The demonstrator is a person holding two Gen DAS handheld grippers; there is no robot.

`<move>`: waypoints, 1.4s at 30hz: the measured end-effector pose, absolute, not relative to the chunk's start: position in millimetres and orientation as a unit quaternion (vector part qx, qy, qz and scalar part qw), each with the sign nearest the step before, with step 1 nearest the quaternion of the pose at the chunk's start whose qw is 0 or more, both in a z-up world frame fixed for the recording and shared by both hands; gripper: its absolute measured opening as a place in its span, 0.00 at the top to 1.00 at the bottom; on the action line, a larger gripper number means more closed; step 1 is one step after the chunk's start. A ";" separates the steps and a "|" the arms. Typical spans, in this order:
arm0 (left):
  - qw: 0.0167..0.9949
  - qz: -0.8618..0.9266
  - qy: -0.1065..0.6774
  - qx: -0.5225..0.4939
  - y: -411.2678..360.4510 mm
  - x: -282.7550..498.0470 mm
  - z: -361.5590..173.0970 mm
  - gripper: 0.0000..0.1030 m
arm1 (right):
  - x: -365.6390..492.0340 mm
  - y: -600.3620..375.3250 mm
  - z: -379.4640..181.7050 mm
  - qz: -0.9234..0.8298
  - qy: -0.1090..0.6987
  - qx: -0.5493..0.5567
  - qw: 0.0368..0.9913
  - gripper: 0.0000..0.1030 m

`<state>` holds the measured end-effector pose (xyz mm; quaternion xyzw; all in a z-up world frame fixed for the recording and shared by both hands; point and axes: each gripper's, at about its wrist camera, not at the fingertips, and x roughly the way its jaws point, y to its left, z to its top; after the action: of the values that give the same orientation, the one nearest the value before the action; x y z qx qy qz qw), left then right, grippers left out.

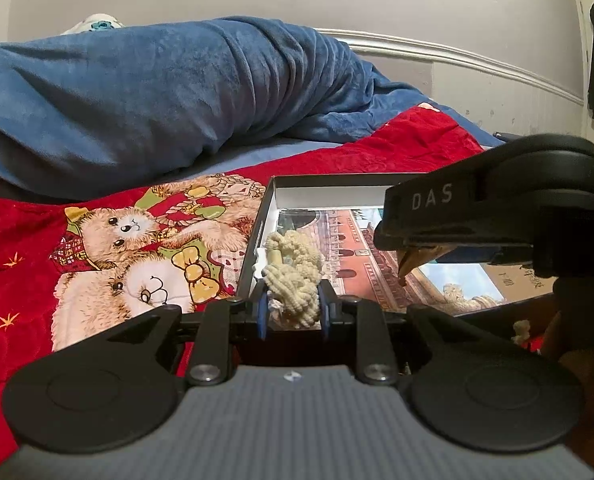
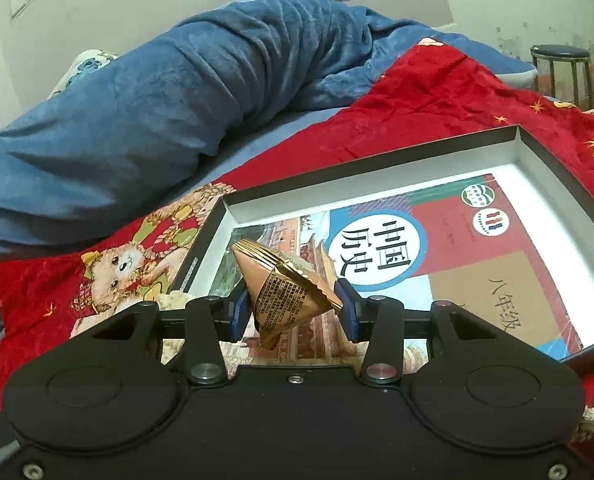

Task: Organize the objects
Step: 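Carry the rope ring and the tan packet over the black box with both grippers, then open both grippers to drop the rope ring and packet into the box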

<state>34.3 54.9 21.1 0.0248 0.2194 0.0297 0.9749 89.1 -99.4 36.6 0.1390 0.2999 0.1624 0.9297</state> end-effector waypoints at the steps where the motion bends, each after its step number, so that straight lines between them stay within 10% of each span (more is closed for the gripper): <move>1: 0.975 0.030 0.219 0.025 54.8 34.1 21.0 0.71 | 89.1 -100.2 36.5 0.162 0.300 0.140 0.929 0.58; 6: 0.975 0.032 0.217 0.026 54.2 34.2 20.5 0.70 | 91.0 -102.8 33.7 0.163 0.309 0.146 0.925 0.58; 20: 0.980 0.012 0.193 0.037 48.0 25.5 21.2 0.12 | 96.8 -105.4 22.0 0.165 0.330 0.163 0.915 0.55; 24: 0.980 0.015 0.197 0.029 49.1 27.3 21.4 0.10 | 93.5 -110.6 25.3 0.169 0.316 0.181 0.916 0.32; 42: 0.975 -0.083 0.199 -0.055 32.4 -35.2 42.1 0.10 | -22.3 -192.7 85.7 0.088 0.191 0.192 0.959 0.16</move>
<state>-35.2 32.4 42.1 -0.0545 0.1989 -0.0832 0.9750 -22.3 -192.7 85.7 0.1922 0.1910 0.0879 0.9586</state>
